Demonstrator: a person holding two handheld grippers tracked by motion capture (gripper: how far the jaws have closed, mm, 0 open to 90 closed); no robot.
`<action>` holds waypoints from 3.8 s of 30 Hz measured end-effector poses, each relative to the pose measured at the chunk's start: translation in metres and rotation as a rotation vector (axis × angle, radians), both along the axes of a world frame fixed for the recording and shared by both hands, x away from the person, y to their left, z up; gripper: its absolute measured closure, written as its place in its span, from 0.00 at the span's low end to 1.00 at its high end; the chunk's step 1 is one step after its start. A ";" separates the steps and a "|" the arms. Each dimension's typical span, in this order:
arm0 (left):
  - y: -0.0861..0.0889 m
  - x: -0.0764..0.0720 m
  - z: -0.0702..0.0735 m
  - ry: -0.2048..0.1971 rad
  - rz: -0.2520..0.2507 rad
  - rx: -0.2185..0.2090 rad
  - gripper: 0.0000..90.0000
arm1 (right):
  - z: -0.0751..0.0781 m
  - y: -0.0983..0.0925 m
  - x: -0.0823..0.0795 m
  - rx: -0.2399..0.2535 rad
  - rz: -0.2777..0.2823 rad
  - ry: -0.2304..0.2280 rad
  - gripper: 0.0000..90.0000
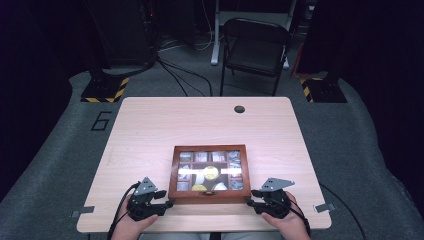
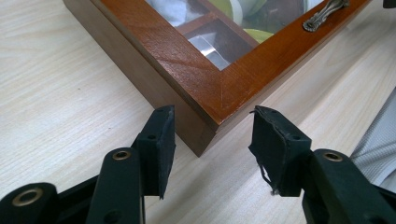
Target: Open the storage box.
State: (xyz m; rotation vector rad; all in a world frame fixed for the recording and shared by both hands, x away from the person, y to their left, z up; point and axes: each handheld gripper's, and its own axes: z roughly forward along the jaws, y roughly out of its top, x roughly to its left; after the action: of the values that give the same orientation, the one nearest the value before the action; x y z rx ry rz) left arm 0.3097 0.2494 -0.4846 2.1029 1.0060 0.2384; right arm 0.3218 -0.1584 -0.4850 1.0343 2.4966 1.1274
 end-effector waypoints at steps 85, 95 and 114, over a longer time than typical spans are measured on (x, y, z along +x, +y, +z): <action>-0.011 0.059 0.113 -0.106 0.009 -0.033 0.42 | 0.118 0.008 0.060 0.063 -0.028 -0.006 0.51; -0.010 0.076 0.126 -0.115 0.007 -0.043 0.43 | 0.132 0.009 0.077 0.079 -0.032 -0.003 0.51; -0.011 0.106 0.139 -0.120 0.046 -0.066 0.44 | 0.148 0.011 0.107 0.124 -0.070 0.018 0.50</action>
State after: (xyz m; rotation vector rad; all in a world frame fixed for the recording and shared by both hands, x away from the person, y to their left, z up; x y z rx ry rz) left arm 0.4155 0.2383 -0.3452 1.9833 0.9789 0.3461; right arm 0.4291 -0.1476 -0.3367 1.1590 2.4097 1.2713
